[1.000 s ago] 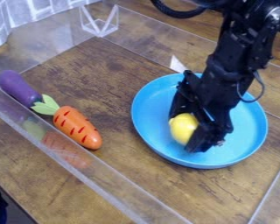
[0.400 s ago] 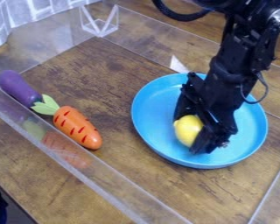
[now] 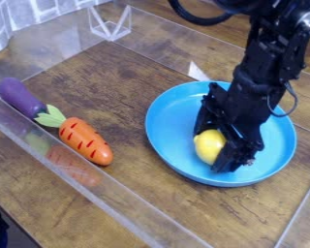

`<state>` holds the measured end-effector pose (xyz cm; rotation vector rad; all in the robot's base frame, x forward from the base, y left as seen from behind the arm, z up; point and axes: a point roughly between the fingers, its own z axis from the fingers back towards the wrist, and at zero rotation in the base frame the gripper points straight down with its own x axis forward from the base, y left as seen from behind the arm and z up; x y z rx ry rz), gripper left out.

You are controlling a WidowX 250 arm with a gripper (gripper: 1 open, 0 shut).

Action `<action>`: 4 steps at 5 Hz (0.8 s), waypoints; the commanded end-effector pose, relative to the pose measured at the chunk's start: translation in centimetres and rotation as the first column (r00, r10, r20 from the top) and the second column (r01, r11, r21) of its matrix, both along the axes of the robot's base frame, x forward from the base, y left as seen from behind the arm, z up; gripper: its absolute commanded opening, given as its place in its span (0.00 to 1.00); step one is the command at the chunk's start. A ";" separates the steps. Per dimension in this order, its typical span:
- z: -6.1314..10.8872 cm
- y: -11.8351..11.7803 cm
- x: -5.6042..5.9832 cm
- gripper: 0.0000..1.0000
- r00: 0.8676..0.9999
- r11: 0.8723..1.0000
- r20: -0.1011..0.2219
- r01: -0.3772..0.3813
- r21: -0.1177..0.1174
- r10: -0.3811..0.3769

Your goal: Put the lemon on the blue tray

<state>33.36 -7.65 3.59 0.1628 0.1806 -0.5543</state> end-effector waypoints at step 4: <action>1.5 0.4 1.1 0.00 0.998 0.999 0.056 -0.019 -0.026 0.020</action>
